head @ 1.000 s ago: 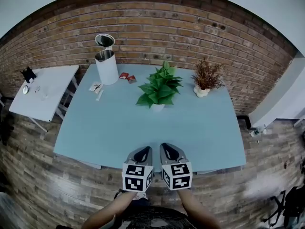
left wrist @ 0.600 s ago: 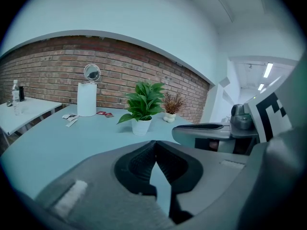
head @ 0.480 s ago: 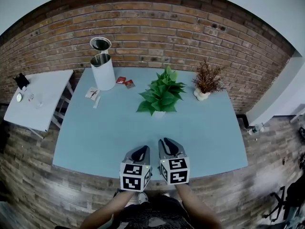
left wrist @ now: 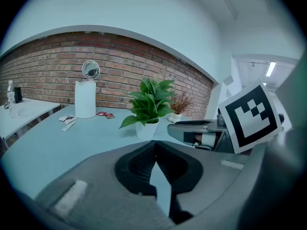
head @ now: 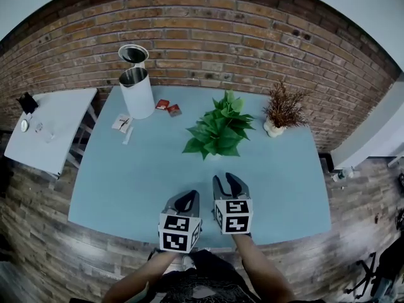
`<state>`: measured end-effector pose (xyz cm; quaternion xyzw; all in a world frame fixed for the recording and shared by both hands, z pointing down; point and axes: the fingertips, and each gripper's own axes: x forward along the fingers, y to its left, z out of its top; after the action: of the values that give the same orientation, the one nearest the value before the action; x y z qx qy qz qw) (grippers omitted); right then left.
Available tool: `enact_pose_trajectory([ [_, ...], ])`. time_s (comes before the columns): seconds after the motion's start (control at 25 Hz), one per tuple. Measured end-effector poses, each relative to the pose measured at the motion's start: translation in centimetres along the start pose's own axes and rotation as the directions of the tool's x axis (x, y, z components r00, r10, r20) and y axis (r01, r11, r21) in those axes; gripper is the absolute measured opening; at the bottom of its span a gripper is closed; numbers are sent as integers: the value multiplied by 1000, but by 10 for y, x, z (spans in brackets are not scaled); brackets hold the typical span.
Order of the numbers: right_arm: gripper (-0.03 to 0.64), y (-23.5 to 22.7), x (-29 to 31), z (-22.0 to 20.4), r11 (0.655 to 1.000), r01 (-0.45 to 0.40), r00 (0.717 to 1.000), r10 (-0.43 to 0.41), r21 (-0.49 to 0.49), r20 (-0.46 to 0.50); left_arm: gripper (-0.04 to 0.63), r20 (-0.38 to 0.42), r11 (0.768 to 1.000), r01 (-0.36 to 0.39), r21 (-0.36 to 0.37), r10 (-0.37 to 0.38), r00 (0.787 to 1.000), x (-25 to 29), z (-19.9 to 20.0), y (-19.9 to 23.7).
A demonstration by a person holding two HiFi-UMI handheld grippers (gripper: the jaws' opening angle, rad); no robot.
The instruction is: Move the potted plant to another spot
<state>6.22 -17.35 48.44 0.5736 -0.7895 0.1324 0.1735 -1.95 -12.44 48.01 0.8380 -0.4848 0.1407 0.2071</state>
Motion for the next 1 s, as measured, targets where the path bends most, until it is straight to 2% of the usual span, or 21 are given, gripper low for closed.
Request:
enact_pose_trajectory([
  [0.36,170,-19,42,-7,1000,-3,999,3,18,-45,0,-15,999,-21,-25,20,1000,35,8,11],
  [0.72,271,-30,81,-16,999,-17,997,20,34,-68,0,-26,997,-61,-42,60,998,56,15,31],
  [1.0,326,-36,109,-18,999,-49,997,48,-14,-67,0,-39,995,-84,-50,82,996,70,18,38],
])
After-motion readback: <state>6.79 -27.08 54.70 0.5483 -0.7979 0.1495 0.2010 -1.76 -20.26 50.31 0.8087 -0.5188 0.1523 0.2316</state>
